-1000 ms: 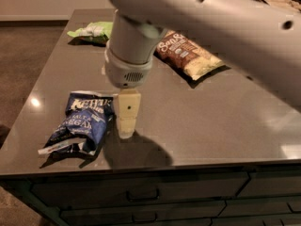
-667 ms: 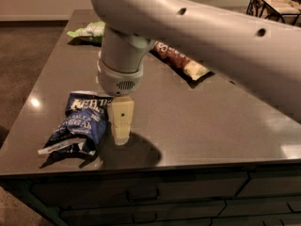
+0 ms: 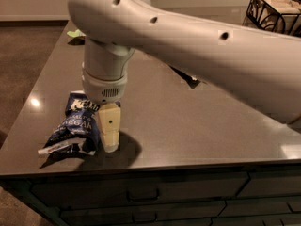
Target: Pick blue chip bag
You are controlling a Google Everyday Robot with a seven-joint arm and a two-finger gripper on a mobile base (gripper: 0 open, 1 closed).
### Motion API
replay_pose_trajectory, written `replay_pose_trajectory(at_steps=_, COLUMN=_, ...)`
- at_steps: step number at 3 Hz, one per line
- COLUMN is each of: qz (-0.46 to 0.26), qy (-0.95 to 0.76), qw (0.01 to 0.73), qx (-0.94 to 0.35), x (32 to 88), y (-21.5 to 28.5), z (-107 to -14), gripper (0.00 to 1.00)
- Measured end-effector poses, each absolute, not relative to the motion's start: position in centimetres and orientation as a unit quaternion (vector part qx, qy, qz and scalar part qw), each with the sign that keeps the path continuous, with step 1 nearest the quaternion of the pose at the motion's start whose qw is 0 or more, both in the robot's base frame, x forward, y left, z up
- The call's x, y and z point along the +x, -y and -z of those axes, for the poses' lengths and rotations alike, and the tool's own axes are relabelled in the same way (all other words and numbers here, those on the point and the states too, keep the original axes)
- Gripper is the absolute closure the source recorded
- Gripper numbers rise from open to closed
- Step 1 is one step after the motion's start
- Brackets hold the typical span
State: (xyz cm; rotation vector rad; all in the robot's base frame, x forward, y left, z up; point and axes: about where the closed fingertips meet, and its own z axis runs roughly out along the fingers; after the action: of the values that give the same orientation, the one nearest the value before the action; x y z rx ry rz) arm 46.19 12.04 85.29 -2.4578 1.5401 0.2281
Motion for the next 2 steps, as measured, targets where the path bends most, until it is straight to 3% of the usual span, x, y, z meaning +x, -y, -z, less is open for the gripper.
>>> replay_pose_trajectory(at_steps=1, qz=-0.086, qy=-0.522, qw=0.105, qx=-0.842, x=45.75, y=-12.65, z=-84.75, gripper=0.16)
replay_pose_trajectory(at_steps=2, qz=-0.094, qy=-0.518, qw=0.101, qx=-0.844, x=45.31, y=-13.05, z=-84.62, gripper=0.41)
